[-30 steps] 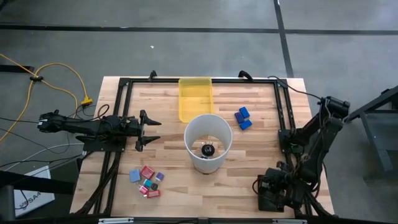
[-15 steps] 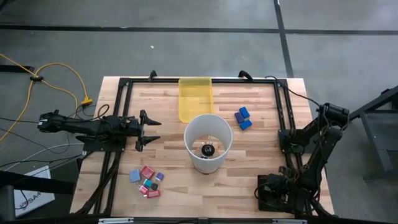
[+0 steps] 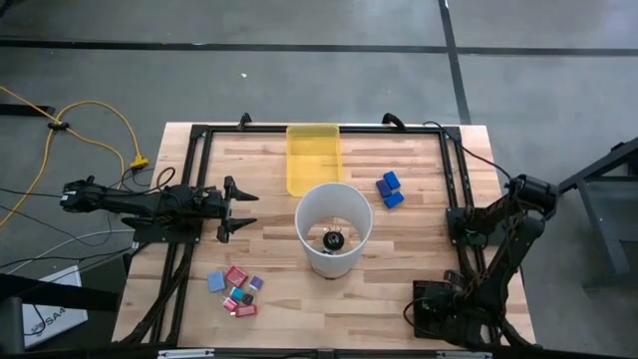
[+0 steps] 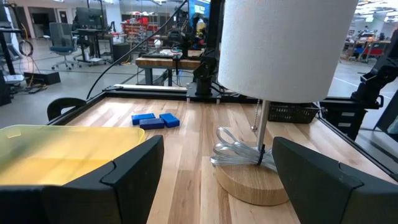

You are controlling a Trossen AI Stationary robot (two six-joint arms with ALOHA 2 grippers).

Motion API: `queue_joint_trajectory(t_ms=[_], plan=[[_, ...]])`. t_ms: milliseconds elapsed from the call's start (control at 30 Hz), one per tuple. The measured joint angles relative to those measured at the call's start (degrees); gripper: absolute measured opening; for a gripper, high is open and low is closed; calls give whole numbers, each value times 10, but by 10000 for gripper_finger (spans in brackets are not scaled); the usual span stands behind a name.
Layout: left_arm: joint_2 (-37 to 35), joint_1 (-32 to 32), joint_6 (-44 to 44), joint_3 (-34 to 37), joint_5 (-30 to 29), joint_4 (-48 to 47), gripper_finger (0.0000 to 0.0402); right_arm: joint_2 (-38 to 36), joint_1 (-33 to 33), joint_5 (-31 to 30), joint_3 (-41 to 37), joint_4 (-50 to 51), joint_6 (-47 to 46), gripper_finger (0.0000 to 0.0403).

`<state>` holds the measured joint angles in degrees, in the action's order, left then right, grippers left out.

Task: Pick & Place Office items
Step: Put the black timer into the black bin

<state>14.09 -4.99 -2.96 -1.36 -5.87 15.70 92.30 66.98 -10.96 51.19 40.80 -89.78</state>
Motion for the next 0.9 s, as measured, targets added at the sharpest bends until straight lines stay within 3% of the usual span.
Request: queue_joint_trajectory(t_ms=[767, 900], plan=[[0, 0, 0, 0, 0, 0, 293, 1, 0, -6, 0, 0, -4, 146], [0, 0, 0, 0, 0, 0, 293, 1, 0, -7, 0, 0, -4, 162]])
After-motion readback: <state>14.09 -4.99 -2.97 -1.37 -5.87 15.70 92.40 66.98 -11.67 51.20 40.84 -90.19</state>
